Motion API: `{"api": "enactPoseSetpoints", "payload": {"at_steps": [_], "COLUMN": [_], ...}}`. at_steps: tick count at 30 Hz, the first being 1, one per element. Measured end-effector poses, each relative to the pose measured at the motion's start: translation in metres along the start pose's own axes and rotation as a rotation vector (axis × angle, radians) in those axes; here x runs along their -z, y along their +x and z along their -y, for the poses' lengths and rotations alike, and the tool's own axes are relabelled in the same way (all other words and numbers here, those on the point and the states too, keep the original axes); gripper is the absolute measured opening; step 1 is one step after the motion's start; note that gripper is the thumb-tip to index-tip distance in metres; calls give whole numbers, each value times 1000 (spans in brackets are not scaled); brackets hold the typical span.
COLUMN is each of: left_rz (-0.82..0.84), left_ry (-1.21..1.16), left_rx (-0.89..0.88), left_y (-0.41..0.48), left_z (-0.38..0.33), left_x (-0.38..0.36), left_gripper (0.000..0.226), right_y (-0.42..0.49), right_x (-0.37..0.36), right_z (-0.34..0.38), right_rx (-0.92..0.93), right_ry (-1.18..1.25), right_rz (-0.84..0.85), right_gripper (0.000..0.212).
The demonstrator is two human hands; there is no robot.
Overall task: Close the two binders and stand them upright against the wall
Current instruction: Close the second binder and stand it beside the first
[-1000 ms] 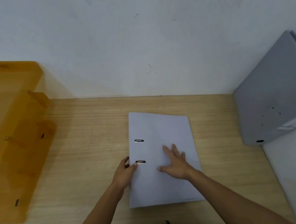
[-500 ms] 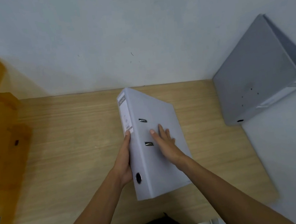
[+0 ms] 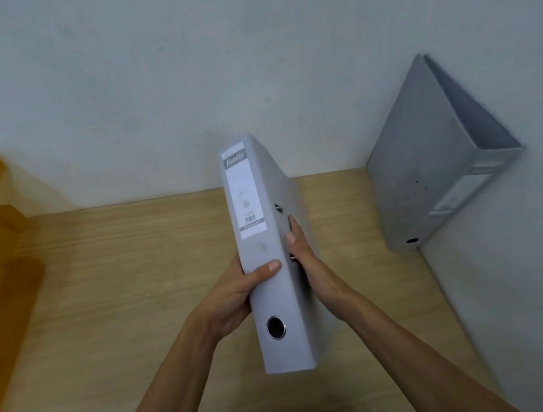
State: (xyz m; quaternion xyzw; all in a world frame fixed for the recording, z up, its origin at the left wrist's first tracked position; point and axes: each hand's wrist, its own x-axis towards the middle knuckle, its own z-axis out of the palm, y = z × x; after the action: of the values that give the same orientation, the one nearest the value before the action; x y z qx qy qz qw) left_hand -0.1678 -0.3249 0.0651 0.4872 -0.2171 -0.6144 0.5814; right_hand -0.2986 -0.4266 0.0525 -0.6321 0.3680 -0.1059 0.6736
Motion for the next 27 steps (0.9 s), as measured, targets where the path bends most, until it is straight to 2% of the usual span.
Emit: {"api": "enactPoseSetpoints", "payload": {"at_steps": [3,6,9,19,27], "left_rz": [32,32,16,71,91], "left_ry": [133,299,463,675,788], "left_rx": [-56,-85,-123,-238,-150], "left_y": [11,23,38,83,123], "left_z": [-6,-4,7,50,53], "left_x": [-38,-63,-86,-144,-164], "left_gripper": [59,73,84,115,127], "right_y": [-18,-36,-49,-80,-85], "right_x": [36,76,112,173,206], "right_z": [17,28,19,-27,-38], "right_rx": [134,262,322,249,222], "right_ry": [5,-42,-106,-80,-83], "right_rz": [-20,-93,-130,-282,-376], "right_gripper": [93,100,101,83,68]}}
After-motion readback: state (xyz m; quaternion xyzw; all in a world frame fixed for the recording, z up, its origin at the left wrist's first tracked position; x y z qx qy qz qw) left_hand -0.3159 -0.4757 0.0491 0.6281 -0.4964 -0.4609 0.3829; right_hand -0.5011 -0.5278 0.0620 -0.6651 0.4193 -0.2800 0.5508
